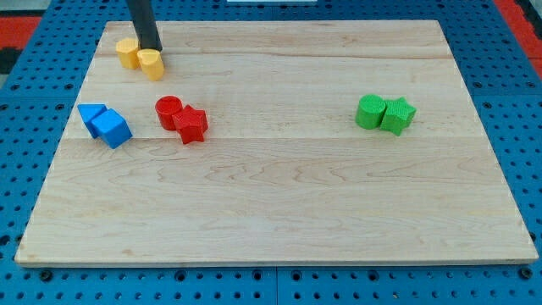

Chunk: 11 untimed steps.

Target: Move the yellow hexagon above the yellow heart

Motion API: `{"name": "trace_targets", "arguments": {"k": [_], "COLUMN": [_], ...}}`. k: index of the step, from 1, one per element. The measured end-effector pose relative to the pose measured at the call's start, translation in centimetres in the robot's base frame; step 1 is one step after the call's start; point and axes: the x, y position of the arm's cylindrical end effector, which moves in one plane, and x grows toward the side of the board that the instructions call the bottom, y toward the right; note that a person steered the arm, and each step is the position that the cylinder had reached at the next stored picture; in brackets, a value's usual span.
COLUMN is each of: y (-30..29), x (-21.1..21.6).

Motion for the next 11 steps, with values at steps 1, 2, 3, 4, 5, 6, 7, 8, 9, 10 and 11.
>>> {"name": "trace_targets", "arguments": {"k": [1,2,3,4,5,6,7,8,9,10,11], "y": [0.0,0.0,0.2,1.0,1.0,2.8,3.5,0.1,-4.1,-5.5,-5.5], "x": [3.6,7.7,10.5,10.5,9.4,7.1,1.2,-3.5,-3.9,0.4,5.0]}}
